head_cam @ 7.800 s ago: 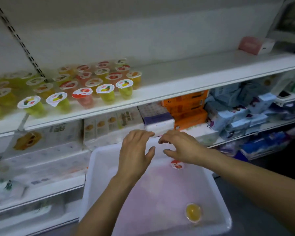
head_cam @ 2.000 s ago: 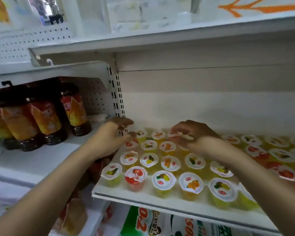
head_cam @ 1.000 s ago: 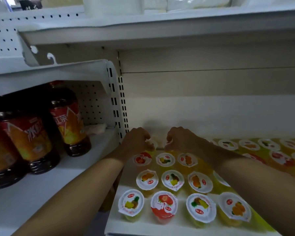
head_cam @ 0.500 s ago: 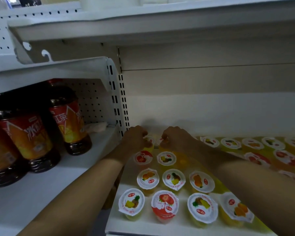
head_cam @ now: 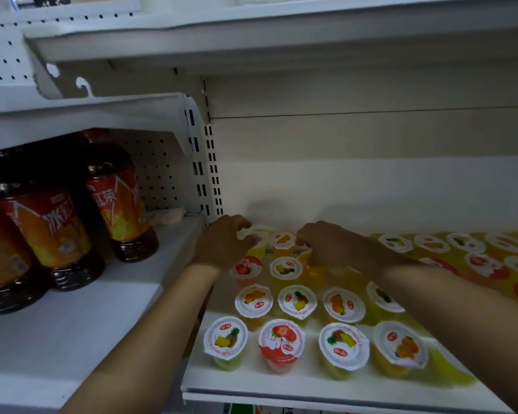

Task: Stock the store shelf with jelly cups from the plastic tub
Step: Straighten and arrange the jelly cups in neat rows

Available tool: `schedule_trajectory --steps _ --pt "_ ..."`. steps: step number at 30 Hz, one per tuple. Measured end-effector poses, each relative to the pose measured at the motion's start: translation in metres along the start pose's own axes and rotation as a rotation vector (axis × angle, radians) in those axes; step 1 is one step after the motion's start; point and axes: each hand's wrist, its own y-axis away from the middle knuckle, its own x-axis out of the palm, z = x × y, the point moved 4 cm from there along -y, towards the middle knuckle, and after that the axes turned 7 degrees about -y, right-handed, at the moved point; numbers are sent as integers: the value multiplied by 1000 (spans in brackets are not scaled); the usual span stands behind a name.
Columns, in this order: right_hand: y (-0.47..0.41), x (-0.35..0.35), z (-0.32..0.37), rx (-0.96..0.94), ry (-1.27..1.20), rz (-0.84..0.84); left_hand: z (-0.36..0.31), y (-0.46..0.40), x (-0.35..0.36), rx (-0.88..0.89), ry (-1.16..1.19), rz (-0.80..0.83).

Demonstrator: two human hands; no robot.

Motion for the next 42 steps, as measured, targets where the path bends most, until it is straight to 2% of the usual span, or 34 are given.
schedule_trajectory --steps 9,16,24,28,34,39,42 --pt "42 -5 0 -155 91 -96 0 20 -6 -58 -2 10" --pt "65 -6 -10 -146 56 -118 -1 28 2 -94 14 55" --pt "70 -13 -9 -204 -129 -74 2 34 3 -122 45 101" --pt "64 -22 12 -264 -207 -182 4 37 1 -136 64 112" --pt "44 -1 40 -170 -157 -116 6 35 7 -160 -32 132" --pt "38 1 43 -140 -159 -185 6 33 11 -187 27 62" --pt "38 3 42 -127 -149 -215 7 33 14 -176 40 93"
